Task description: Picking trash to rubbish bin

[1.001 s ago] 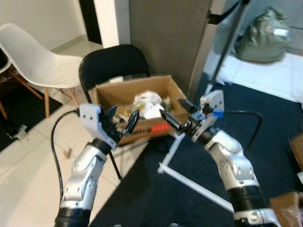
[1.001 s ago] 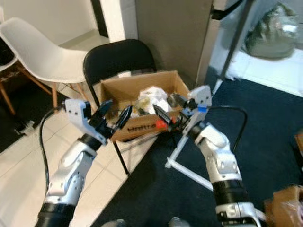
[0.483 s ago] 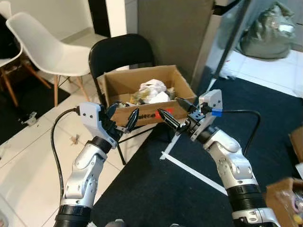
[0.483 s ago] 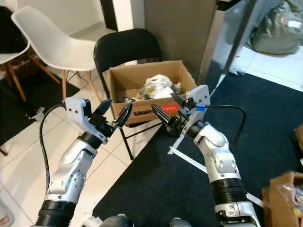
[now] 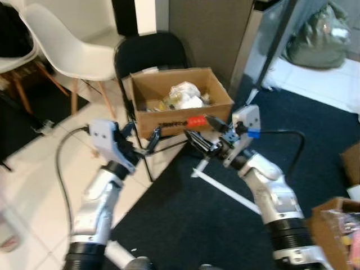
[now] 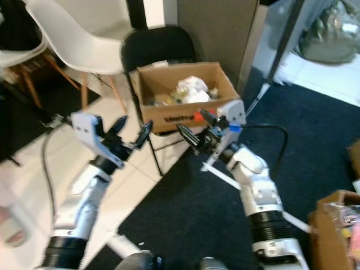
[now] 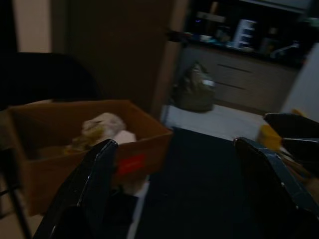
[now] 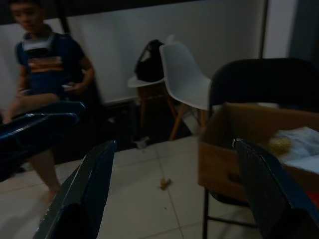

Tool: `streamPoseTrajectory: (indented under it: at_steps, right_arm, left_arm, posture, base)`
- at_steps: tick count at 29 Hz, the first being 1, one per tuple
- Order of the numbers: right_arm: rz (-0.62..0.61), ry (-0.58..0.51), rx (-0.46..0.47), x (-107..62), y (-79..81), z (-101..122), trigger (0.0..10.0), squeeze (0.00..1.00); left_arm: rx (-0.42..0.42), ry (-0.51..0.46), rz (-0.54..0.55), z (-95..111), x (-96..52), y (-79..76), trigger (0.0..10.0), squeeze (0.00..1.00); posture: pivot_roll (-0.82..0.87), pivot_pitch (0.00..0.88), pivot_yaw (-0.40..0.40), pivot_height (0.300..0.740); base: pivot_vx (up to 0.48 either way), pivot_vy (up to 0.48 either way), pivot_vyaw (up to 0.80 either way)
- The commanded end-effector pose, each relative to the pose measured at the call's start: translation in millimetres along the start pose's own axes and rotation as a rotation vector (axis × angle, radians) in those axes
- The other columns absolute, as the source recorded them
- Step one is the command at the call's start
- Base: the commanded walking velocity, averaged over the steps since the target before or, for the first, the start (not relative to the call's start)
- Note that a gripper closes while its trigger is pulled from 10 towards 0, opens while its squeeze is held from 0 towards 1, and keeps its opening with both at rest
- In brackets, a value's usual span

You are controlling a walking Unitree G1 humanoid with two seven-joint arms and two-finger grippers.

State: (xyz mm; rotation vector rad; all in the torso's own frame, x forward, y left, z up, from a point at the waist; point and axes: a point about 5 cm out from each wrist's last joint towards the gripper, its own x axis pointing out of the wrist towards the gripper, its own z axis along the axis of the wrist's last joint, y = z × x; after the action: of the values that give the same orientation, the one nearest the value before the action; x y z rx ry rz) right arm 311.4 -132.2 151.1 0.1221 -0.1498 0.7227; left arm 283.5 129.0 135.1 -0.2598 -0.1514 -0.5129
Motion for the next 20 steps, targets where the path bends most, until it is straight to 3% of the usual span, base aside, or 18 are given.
streamPoseTrajectory:
  at_steps: [1,20]
  right_arm:
    - [-0.005,0.006,-0.001,-0.7,-1.0,-0.9,10.0,0.0]
    - [-0.002,0.01,-0.008,-0.3,-0.7,-0.7,10.0,0.0]
  left_arm:
    - [0.007,0.007,0.002,-1.0,-0.8,0.6,10.0,0.0]
    - [0.008,0.005,0.001,-0.4,-0.6,0.6,10.0,0.0]
  posture:
    - [0.03,0.0,-0.016,0.74]
    - [0.03,0.0,-0.017,0.74]
  base:
    - [-0.304,0.0,0.0]
    - [-0.308,0.0,0.0]
